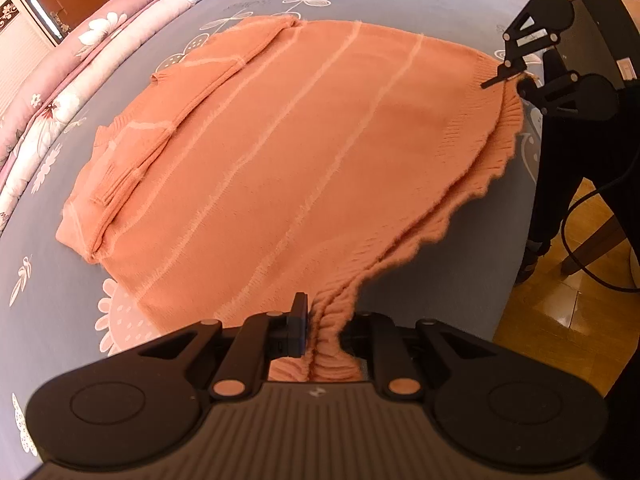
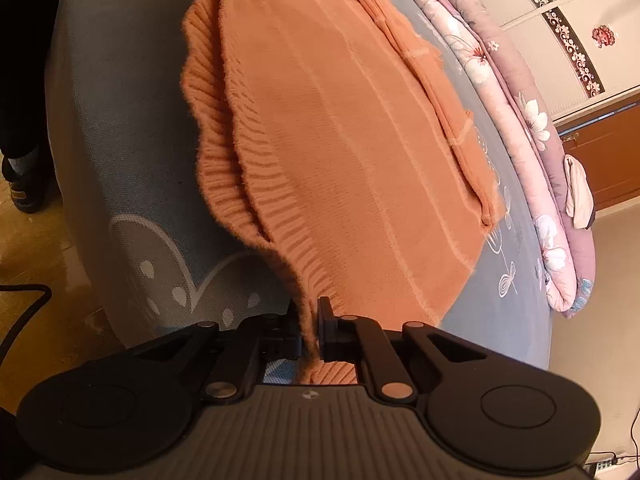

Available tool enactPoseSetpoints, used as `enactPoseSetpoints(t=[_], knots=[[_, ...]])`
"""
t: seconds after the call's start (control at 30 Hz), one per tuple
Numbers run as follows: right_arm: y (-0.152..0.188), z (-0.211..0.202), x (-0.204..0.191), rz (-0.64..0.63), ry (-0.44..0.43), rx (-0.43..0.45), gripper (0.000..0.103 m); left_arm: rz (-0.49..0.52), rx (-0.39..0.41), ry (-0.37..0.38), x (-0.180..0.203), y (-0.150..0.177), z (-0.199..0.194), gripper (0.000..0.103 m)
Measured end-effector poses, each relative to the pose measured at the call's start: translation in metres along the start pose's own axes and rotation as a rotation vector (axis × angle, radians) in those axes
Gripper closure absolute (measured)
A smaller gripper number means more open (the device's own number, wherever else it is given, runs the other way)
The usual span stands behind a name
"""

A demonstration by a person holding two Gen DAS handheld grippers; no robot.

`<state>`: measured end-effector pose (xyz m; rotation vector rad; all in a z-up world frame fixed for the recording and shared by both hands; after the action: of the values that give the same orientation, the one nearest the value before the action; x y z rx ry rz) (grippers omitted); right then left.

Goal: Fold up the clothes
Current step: 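Raise the hem with both grippers and carry it toward the collar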

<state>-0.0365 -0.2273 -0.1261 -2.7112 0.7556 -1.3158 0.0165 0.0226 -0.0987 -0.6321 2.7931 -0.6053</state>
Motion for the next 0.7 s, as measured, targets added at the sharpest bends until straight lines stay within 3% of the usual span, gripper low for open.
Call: enactPoseSetpoints(t=[0.37,0.7], knots=[[-0.016,-0.011,0.036,0.057,0.037,0.023,0.095,-0.036,-0.002,-0.03,0.004,0.008,-0.003,0.095],[-0.03,-0.005,0.066,0.11,-0.029,0.016,0.095,-0.055,-0.011,-0.021,-0.002,0.003,-0.01,0.096]])
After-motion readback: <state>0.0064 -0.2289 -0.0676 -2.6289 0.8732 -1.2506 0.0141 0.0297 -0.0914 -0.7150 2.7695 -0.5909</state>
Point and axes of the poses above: each gripper's, at about its wrist camera, not at the fingertips, and z roughly the way its jaws point, x to its right, y to its underside, the point moved 1 cm from there along z, roughly the way its jaws point, and after that the axes turned 10 degrees about y, right-handed, at the moved point
